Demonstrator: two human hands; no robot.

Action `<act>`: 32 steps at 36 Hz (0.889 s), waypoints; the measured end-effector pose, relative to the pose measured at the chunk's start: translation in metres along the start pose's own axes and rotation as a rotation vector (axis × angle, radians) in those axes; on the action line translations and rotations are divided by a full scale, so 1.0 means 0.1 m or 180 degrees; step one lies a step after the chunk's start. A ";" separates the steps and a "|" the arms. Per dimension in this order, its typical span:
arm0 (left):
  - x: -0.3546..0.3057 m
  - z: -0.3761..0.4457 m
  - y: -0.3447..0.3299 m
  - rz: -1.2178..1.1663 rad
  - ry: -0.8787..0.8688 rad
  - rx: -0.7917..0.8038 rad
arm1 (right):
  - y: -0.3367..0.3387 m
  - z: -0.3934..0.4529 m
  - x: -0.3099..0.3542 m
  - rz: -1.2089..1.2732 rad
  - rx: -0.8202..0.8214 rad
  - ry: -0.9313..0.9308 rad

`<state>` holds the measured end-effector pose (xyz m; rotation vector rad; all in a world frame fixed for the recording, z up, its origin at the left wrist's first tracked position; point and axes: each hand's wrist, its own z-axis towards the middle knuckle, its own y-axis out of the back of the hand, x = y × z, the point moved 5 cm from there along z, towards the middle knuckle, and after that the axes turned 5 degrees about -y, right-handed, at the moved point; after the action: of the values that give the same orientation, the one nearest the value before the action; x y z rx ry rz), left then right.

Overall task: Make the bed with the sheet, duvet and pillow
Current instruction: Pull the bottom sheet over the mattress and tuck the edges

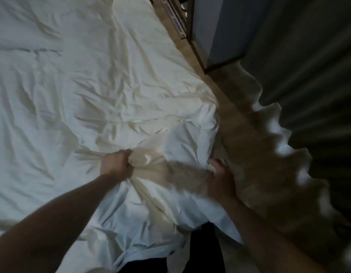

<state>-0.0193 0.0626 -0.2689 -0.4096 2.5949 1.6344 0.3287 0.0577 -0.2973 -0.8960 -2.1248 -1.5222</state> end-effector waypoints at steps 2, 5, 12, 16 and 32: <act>0.21 -0.11 0.24 -0.0124 0.0036 -0.0350 | 0.15 -0.07 0.15 0.0167 -0.0297 0.0168; 0.75 -0.47 0.62 -0.0142 0.0329 -0.1061 | 0.33 -0.24 0.23 0.0075 -0.0699 0.0495; 1.37 -0.83 0.32 0.0684 0.0597 -0.0118 | -0.16 -0.35 -0.21 -0.1149 0.0686 -0.0768; 1.18 -0.89 -0.04 0.0565 0.0611 0.0756 | -0.26 -0.49 -0.05 -0.0972 0.0816 -0.1617; 0.82 -2.73 -0.56 -0.0787 0.0740 0.0591 | -0.65 -1.96 0.86 -0.0287 0.1102 0.0237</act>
<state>-0.0570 -0.2197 -0.2121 -0.9143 2.6896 1.3250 0.2103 -0.1157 -0.2210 -0.6197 -2.3033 -1.1535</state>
